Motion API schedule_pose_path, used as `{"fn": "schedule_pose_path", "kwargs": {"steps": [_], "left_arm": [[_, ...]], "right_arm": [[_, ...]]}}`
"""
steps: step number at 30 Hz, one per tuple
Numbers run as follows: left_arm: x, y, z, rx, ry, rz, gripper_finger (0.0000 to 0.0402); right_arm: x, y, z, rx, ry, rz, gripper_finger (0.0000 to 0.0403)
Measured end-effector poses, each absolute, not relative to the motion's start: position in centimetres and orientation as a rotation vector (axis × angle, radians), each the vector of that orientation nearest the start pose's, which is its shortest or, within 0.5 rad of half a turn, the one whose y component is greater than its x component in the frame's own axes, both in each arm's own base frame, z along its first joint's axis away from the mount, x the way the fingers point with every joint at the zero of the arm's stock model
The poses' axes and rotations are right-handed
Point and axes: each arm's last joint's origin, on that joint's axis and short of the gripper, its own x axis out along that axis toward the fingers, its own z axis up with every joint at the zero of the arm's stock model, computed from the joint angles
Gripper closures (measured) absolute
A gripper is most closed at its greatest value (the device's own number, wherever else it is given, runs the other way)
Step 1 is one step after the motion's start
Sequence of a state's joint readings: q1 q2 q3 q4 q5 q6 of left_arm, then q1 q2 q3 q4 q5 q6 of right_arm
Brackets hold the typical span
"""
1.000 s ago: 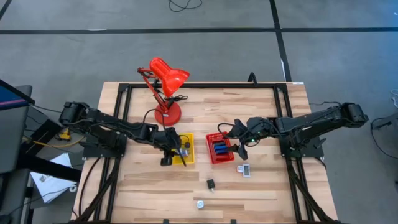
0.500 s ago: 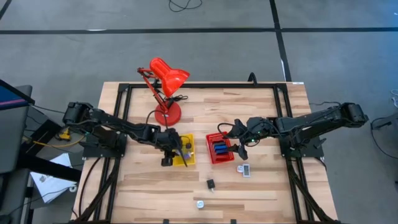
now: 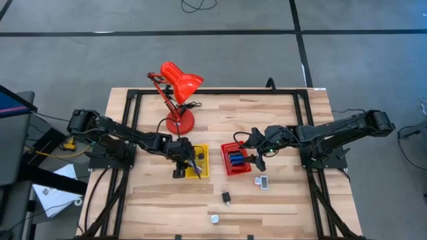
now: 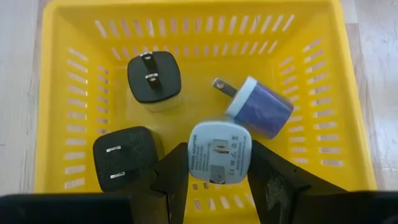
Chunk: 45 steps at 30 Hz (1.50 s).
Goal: Pick & Place Office items
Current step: Put the top light blue charger adapter into the yellow bin, then put the white digital timer into the red bin
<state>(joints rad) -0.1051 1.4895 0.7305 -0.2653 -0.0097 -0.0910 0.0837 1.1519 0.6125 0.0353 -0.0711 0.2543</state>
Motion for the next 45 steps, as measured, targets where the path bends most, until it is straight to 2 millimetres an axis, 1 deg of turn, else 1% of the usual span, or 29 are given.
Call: {"fn": "schedule_pose_path", "kwargs": {"steps": [7, 11, 16, 20, 33, 37, 40, 42, 45], "left_arm": [[26.7, -2.8, 15.9, -0.026, 1.023, -0.039, 0.0270], [26.7, -2.3, 15.9, -0.046, 1.022, -0.016, 0.0269], [26.8, -1.4, 16.0, -0.074, 1.017, 0.022, 0.0251], [26.9, -1.0, 15.8, -0.079, 1.022, 0.035, 0.0239], [27.0, -1.0, 15.9, -0.068, 1.007, 0.032, 0.0252], [26.6, -1.0, 17.1, -0.023, 0.967, 0.004, 0.0252], [26.4, -1.0, 18.5, -0.024, 0.892, 0.000, 0.0248], [26.5, -1.0, 19.4, -0.031, 0.822, 0.000, 0.0244], [26.9, -1.1, 20.3, -0.038, 0.734, -0.006, 0.0229]], "right_arm": [[23.7, 2.2, 22.4, 0.245, 0.521, 0.086, 0.0127], [23.7, 2.2, 22.4, 0.245, 0.521, 0.087, 0.0126], [23.7, 2.2, 22.4, 0.245, 0.521, 0.087, 0.0127], [23.7, 2.2, 22.4, 0.245, 0.522, 0.086, 0.0127], [23.7, 2.2, 22.3, 0.245, 0.525, 0.086, 0.0127], [23.7, 2.2, 22.3, 0.245, 0.531, 0.085, 0.0127], [23.6, 2.2, 22.2, 0.266, 0.548, 0.077, 0.0127], [23.5, 2.2, 21.9, 0.318, 0.581, 0.056, 0.0127], [22.9, 2.1, 21.1, 0.381, 0.679, 0.015, 0.0127]]}}
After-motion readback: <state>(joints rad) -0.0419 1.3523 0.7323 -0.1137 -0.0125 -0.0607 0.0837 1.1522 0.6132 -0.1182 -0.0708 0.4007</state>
